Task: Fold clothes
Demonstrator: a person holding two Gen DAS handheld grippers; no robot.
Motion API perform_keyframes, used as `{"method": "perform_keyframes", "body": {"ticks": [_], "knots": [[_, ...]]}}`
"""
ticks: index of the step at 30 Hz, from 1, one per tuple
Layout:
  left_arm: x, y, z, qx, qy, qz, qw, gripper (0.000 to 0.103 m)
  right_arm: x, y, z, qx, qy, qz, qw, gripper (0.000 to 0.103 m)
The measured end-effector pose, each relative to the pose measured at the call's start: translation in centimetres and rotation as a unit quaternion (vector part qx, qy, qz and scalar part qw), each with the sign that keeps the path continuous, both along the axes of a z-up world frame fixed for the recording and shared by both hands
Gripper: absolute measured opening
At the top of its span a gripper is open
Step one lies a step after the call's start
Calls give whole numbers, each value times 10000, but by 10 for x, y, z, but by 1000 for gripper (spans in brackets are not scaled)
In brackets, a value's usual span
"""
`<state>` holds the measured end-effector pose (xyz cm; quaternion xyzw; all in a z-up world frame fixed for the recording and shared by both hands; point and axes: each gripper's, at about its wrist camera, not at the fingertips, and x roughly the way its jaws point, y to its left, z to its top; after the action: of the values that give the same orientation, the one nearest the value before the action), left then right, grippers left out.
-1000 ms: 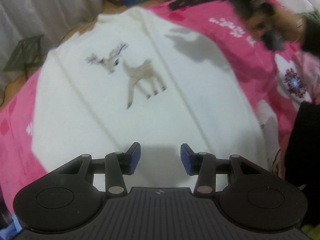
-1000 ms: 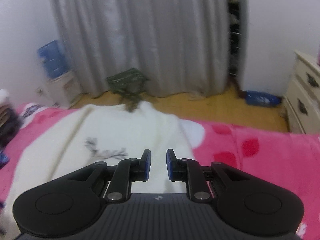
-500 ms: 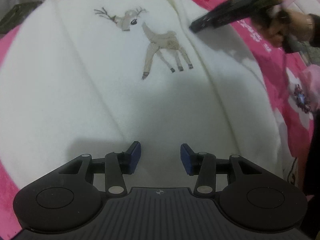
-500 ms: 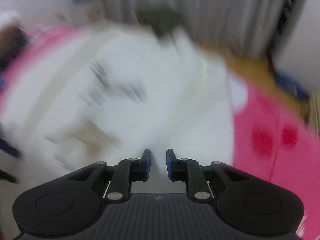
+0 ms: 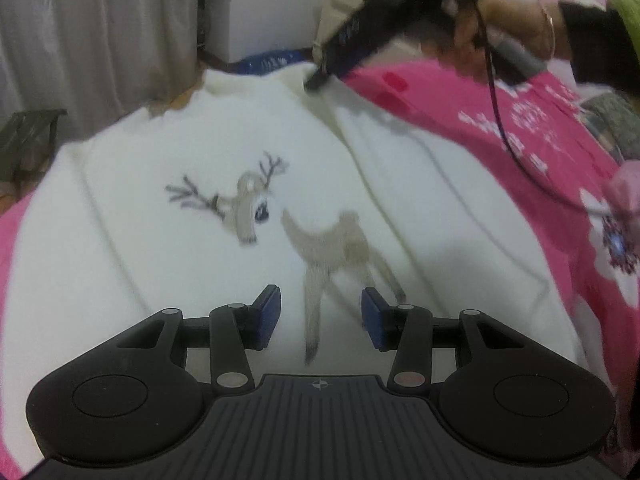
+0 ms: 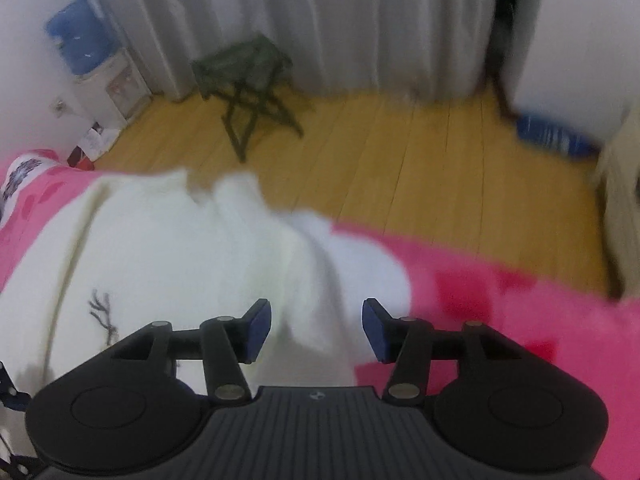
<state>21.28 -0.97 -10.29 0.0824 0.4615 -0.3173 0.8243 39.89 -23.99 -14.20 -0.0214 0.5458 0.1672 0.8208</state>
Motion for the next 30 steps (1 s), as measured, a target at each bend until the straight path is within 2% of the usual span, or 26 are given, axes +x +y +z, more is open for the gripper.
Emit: {"method": "perform_keyframes", "body": {"ticks": [1,2,5,8,11,12,13,14,16,19,23,25,27,29,30], "knots": [[3,-3,-2,20,3,-11,10000,44,-2,2,-9,-69,98,46,9999,43],[5,-6,-5,56,3,-11,10000,44,-6,6,-15,-227,103,142,9996,30],[9,-9,-14,131,152,83,9998,44,-27,29,-13,-1115,-484,537,9911,20],[7,-5,-19,143,208,160,9996,44,-50,52,-22,-2249,-1171,1053,9616,19],[6,-6,-18,195,175,123,9996,44,-63,68,-44,-2829,-1525,1415,9363,20],[7,-6,-18,196,181,136,9996,44,-65,72,-47,-2964,-1631,1478,9293,22],[6,-6,-16,193,183,152,9995,44,-67,74,-46,-3061,-1701,1497,9247,32],[6,-6,-15,189,178,160,9995,44,-67,73,-42,-3063,-1736,1470,9244,46],[4,-4,-14,189,163,150,9996,44,-65,65,-28,-2897,-1762,1381,9306,58],[6,-3,-11,110,135,138,9998,44,-60,53,0,-2231,-1627,1129,9545,60],[20,-1,-1,143,-226,209,9994,45,-37,58,12,-1742,-1601,906,9674,60],[37,1,2,102,-334,504,9981,45,-20,60,8,-1526,-1481,728,9744,59],[54,5,4,52,-438,814,9957,45,-1,58,-1,-1294,-1150,572,9832,51],[71,6,-1,192,-542,1120,9920,45,14,55,-21,-1195,-690,462,9894,37],[78,8,-5,247,-537,1298,9898,45,17,55,-27,-1315,-705,437,9878,37]]}}
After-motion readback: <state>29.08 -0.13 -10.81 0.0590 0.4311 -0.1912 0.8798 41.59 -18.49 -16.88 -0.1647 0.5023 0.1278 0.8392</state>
